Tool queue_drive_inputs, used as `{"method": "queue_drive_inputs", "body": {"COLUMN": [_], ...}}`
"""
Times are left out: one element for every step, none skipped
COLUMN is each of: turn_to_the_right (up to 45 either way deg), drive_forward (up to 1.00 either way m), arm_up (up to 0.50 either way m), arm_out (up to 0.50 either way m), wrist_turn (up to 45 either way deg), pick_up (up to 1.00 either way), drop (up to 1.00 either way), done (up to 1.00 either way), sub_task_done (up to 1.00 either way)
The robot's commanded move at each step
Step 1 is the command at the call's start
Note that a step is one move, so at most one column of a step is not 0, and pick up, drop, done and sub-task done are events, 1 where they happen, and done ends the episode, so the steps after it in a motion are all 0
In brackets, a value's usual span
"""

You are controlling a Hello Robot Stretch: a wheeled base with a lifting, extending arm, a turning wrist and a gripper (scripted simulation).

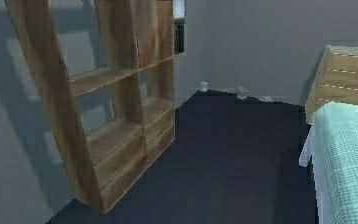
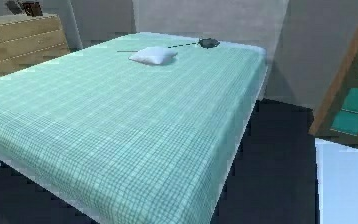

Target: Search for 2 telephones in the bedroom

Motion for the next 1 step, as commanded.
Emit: {"method": "queue_drive_inputs", "body": {"turn_to_the_right": [24.0], "drive_forward": [0.0], "arm_up": [0.0], "arm_out": [0.0], "wrist_turn": [0.0], "pick_up": [0.0], "drop": [0.0], "done": [0.0], "sub_task_done": [0.0]}}
